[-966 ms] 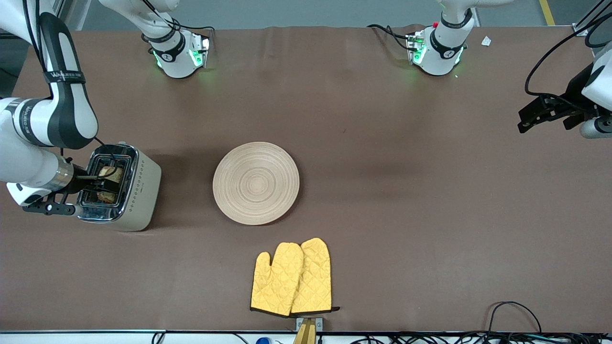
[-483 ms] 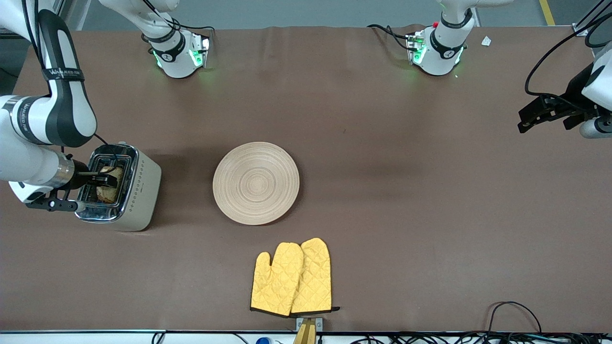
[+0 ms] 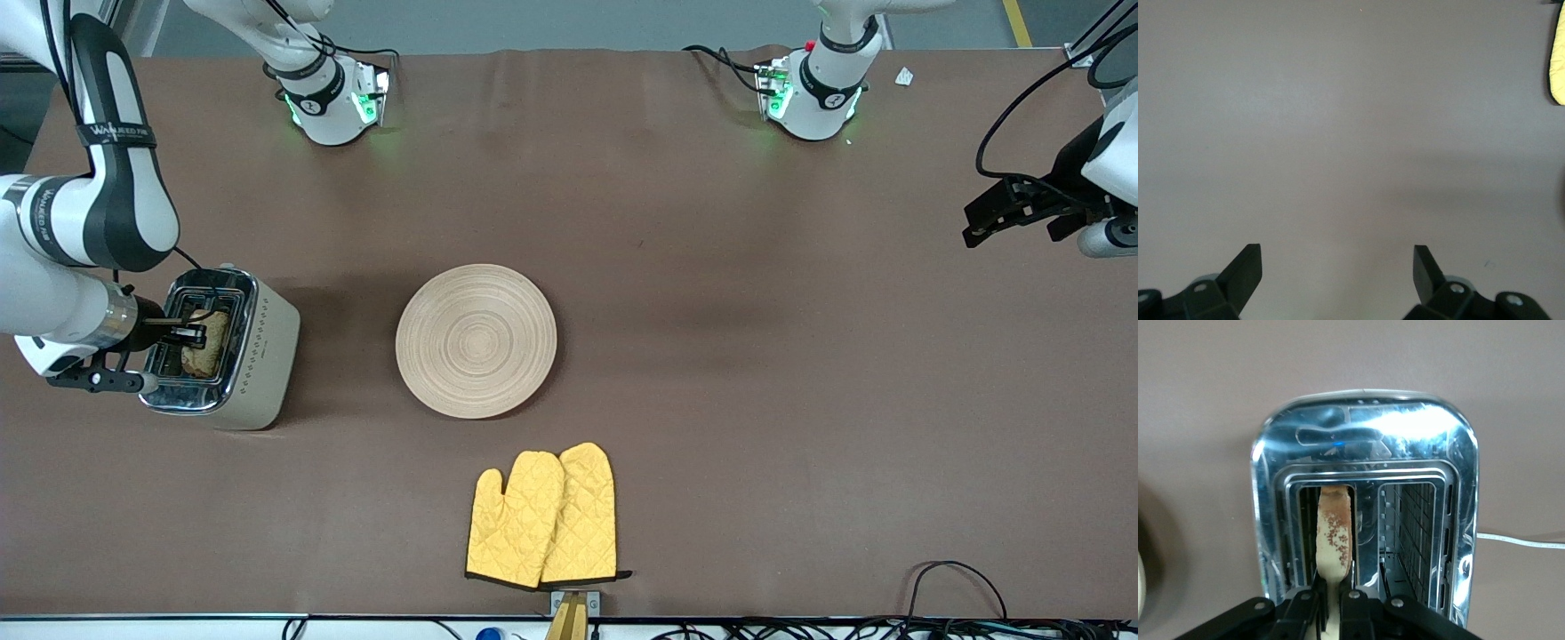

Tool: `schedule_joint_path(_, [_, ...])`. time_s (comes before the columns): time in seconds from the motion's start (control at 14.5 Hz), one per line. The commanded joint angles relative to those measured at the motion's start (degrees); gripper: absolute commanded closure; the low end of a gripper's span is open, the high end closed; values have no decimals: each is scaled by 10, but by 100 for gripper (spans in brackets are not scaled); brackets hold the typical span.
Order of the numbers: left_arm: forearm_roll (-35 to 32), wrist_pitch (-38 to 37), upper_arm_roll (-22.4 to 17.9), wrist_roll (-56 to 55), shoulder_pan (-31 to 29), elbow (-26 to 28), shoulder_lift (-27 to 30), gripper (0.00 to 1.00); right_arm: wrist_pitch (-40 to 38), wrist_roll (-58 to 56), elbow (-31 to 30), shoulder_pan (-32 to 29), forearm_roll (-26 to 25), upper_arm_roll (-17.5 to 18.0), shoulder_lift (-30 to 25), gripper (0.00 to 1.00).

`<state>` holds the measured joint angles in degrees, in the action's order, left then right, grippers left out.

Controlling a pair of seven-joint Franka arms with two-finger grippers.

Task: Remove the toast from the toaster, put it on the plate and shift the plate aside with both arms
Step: 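Lift the bread out of the toaster with the right gripper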

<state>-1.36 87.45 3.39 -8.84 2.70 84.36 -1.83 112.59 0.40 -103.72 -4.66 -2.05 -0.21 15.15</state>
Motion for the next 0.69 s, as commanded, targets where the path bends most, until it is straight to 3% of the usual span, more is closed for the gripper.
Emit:
schedule_joint_path(0.0, [3, -11, 0, 10, -1, -15, -5, 0, -76, 5, 55, 30, -1, 3, -27, 99])
schedule_joint_path(0.41, [3, -11, 3, 2, 7, -15, -13, 0, -97, 247, 71, 200, -51, 4, -23, 99])
schedule_joint_path(0.62, [4, -10, 4, 5, 6, -15, -13, 0, -53, 248, 68, 226, -10, 7, -14, 99])
